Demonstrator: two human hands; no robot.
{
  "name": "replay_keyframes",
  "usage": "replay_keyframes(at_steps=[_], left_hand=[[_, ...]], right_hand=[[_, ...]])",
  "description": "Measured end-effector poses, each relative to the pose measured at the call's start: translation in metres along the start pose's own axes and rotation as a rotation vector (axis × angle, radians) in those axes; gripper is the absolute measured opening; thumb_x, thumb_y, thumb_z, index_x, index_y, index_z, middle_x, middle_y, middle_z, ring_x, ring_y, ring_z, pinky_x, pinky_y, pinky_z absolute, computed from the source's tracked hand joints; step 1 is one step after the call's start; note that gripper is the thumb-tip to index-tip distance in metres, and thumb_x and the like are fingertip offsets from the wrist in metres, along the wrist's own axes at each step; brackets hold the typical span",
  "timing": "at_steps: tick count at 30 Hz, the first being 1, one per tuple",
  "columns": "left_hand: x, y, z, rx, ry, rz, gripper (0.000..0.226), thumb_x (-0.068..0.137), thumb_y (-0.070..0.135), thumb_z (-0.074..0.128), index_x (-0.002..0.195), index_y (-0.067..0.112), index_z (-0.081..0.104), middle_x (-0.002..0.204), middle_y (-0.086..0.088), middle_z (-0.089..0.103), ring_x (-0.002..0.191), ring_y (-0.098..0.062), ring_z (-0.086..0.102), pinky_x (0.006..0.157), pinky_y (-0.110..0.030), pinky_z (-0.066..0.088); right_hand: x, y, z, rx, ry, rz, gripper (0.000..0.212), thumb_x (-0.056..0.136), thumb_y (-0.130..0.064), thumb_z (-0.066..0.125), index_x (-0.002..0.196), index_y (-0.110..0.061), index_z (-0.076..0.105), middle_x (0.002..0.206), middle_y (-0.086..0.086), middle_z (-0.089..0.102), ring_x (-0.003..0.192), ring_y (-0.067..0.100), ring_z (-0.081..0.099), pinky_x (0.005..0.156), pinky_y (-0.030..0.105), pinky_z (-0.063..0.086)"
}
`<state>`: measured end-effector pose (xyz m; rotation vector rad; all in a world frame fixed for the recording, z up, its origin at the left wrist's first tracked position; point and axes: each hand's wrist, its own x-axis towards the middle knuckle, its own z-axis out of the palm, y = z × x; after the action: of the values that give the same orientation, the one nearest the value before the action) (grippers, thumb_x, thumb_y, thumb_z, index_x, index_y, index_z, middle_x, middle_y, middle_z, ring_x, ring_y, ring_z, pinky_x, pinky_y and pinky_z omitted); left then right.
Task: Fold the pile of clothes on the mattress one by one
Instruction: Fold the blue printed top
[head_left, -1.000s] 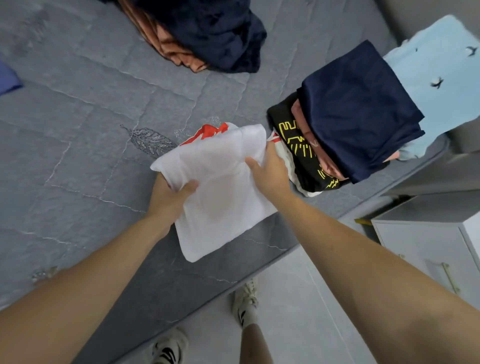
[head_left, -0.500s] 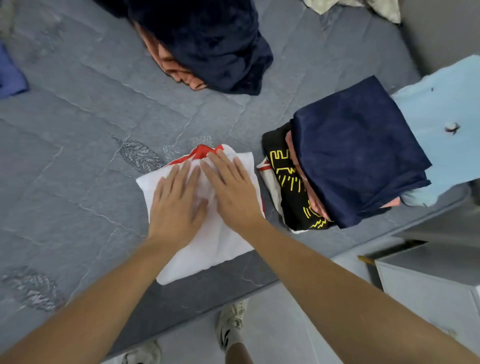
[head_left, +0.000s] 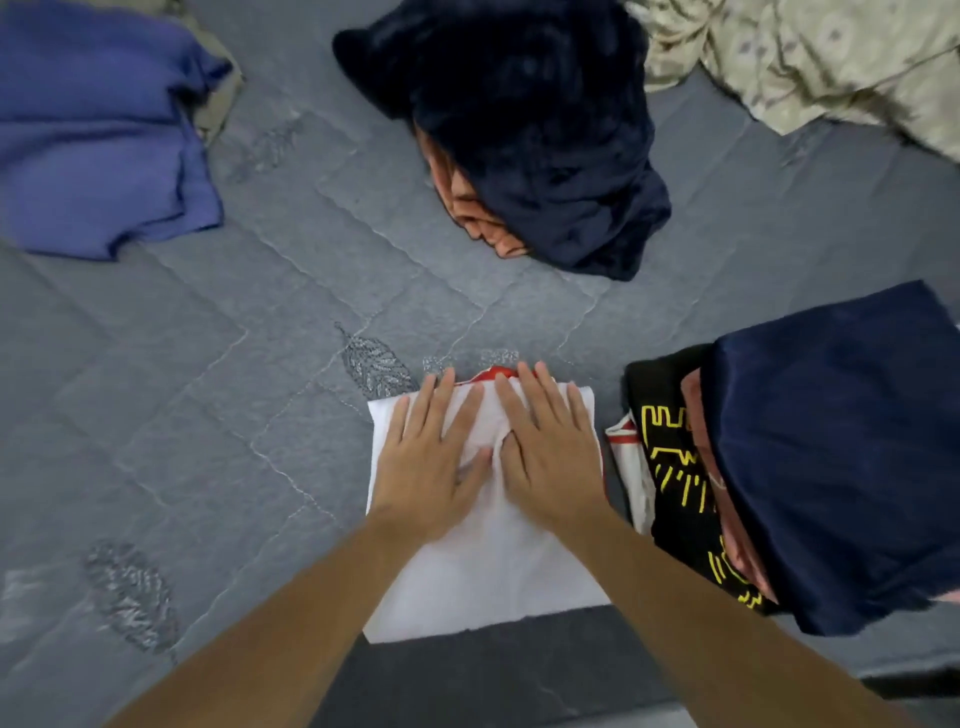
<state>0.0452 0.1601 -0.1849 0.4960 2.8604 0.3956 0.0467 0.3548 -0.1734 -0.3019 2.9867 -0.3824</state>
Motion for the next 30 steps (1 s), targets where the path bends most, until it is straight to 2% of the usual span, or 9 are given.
replay_keyframes(at_steps=[5, 9, 14, 17, 22, 25, 27, 30], left_hand=[[-0.005, -0.004, -0.060, 0.052, 0.017, -0.064, 0.065, 0.107, 0.056, 0.018, 0.166, 0.029, 0.016, 0.173, -0.003, 0.013, 0.161, -0.023, 0.007, 0.129, -0.048, 0.013], [-0.003, -0.042, -0.095, -0.009, 0.032, -0.145, 0.066, 0.105, 0.057, 0.018, 0.165, 0.030, 0.019, 0.173, 0.003, 0.013, 0.160, -0.019, 0.008, 0.129, -0.046, 0.014], [-0.007, -0.132, -0.117, -0.036, 0.047, -0.249, 0.067, 0.103, 0.057, 0.019, 0.165, 0.031, 0.019, 0.173, 0.004, 0.014, 0.160, -0.020, 0.010, 0.129, -0.045, 0.013], [-0.016, -0.198, -0.127, -0.044, 0.040, -0.327, 0.069, 0.102, 0.058, 0.017, 0.165, 0.031, 0.013, 0.174, 0.004, 0.010, 0.160, -0.020, 0.006, 0.130, -0.044, 0.010], [-0.017, -0.319, -0.155, -0.064, 0.095, -0.460, 0.072, 0.106, 0.049, 0.042, 0.166, 0.026, 0.010, 0.173, -0.003, 0.012, 0.160, -0.028, 0.009, 0.128, -0.046, 0.019], [0.006, -0.390, -0.176, -0.038, 0.111, -0.464, 0.080, 0.101, 0.045, 0.053, 0.166, 0.025, 0.010, 0.172, -0.009, 0.013, 0.158, -0.033, 0.013, 0.124, -0.048, 0.025], [0.028, -0.425, -0.187, -0.010, 0.101, -0.406, 0.087, 0.098, 0.042, 0.060, 0.166, 0.025, 0.010, 0.172, -0.012, 0.012, 0.158, -0.036, 0.014, 0.123, -0.050, 0.028], [0.064, -0.469, -0.194, -0.014, 0.029, -0.337, 0.089, 0.098, 0.044, 0.062, 0.166, 0.027, 0.008, 0.172, -0.014, 0.010, 0.157, -0.038, 0.013, 0.123, -0.051, 0.027]], right_hand=[[0.018, -0.046, -0.051, 0.039, -0.057, 0.035, 0.065, 0.104, -0.045, 0.020, 0.165, -0.022, 0.020, 0.173, 0.005, 0.013, 0.161, 0.021, 0.003, 0.130, 0.050, 0.004], [0.058, -0.087, -0.067, 0.063, -0.060, -0.021, 0.068, 0.102, -0.045, 0.019, 0.166, -0.021, 0.016, 0.173, 0.003, 0.017, 0.161, 0.019, 0.007, 0.130, 0.049, 0.009], [0.124, -0.154, -0.053, 0.111, -0.010, -0.082, 0.070, 0.100, -0.041, 0.025, 0.166, -0.018, 0.018, 0.172, 0.002, 0.020, 0.160, 0.018, 0.012, 0.130, 0.045, 0.014], [0.160, -0.205, -0.032, 0.117, -0.040, -0.124, 0.072, 0.103, -0.036, 0.043, 0.166, -0.018, 0.013, 0.173, 0.002, 0.015, 0.161, 0.018, 0.009, 0.130, 0.043, 0.013], [0.221, -0.292, 0.001, 0.175, -0.145, -0.182, 0.077, 0.102, -0.029, 0.052, 0.167, -0.020, 0.011, 0.174, -0.001, 0.006, 0.161, 0.018, 0.002, 0.129, 0.044, 0.018], [0.266, -0.334, 0.017, 0.310, -0.222, -0.112, 0.077, 0.104, -0.029, 0.054, 0.167, -0.024, 0.009, 0.174, -0.004, 0.002, 0.161, 0.019, 0.004, 0.128, 0.044, 0.021], [0.300, -0.353, 0.024, 0.434, -0.238, -0.024, 0.083, 0.101, -0.026, 0.060, 0.167, -0.025, 0.010, 0.174, -0.001, 0.004, 0.160, 0.021, 0.008, 0.127, 0.047, 0.022], [0.359, -0.376, 0.039, 0.598, -0.185, 0.154, 0.090, 0.094, -0.024, 0.069, 0.166, -0.022, 0.015, 0.172, 0.009, 0.017, 0.159, 0.025, 0.015, 0.126, 0.047, 0.023]])
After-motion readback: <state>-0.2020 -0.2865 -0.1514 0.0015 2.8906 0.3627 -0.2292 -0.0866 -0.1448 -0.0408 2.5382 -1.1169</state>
